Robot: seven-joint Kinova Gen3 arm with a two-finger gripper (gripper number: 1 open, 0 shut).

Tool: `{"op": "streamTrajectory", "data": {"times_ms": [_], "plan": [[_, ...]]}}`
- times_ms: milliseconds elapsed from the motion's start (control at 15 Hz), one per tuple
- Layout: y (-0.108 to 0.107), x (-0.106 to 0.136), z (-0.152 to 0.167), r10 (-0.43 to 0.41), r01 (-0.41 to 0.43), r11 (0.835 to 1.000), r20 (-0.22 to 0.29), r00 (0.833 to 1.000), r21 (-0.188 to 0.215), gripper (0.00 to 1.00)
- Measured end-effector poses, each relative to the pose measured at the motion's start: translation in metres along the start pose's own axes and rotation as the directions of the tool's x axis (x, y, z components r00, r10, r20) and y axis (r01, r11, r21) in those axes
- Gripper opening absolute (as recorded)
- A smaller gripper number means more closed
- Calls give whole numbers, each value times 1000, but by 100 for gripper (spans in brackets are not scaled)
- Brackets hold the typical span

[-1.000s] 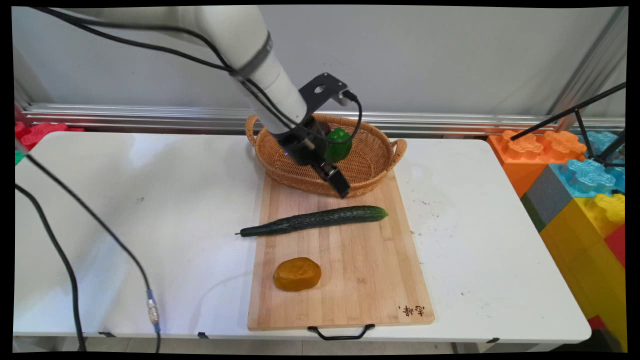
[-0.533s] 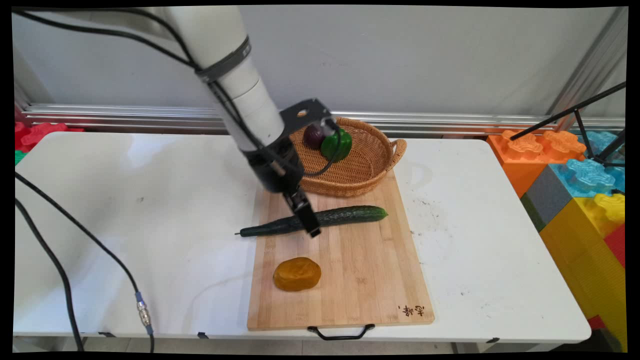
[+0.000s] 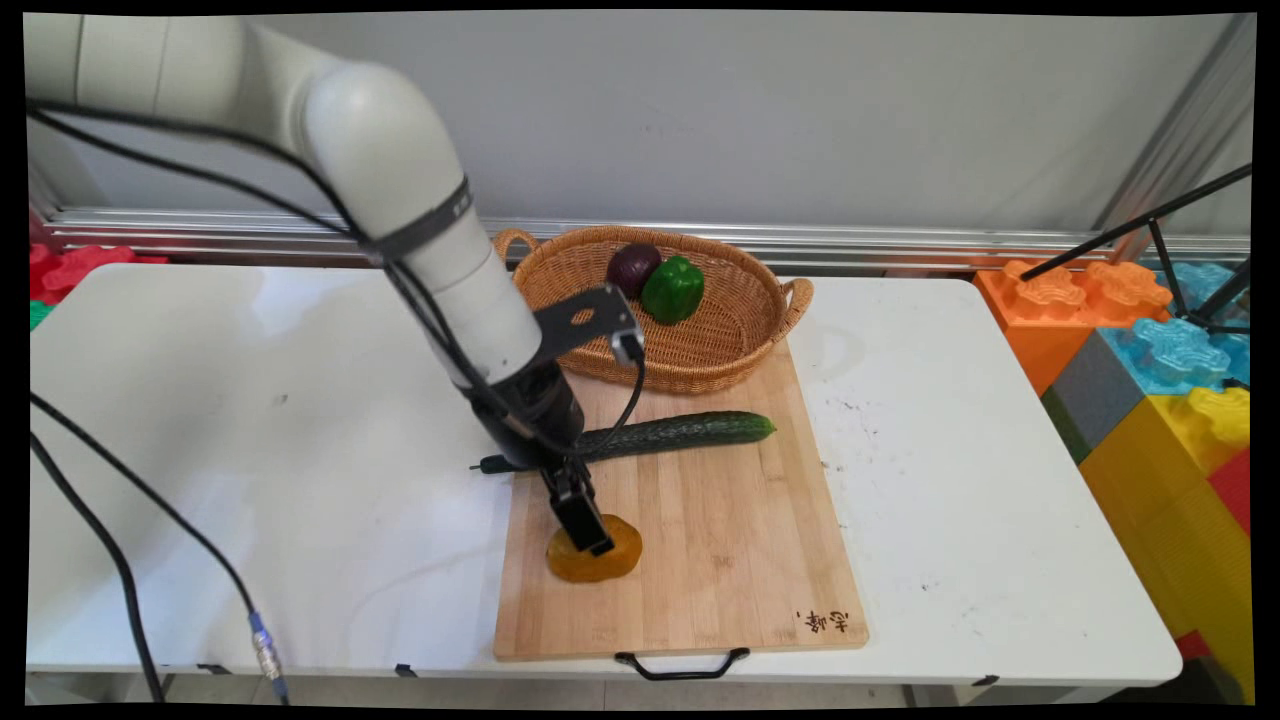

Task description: Pick up the potato from the cutting board, then place the picked object in the vegetable basket

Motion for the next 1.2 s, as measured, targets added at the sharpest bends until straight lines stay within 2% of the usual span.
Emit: {"op": "streamTrajectory", "data": {"times_ms": [400,467,733,1000,1200], "plan": [[2,-12,33,83,-82,997,-21,996,11,100],[3,-12,37,92,-92,996,-24,995,9,0],[6,-12,39,106,-106,994,-36,994,-12,0],[7,2,15,101,-104,994,-78,992,-30,0],[-3,21,-12,113,-109,994,-144,983,30,0]]}}
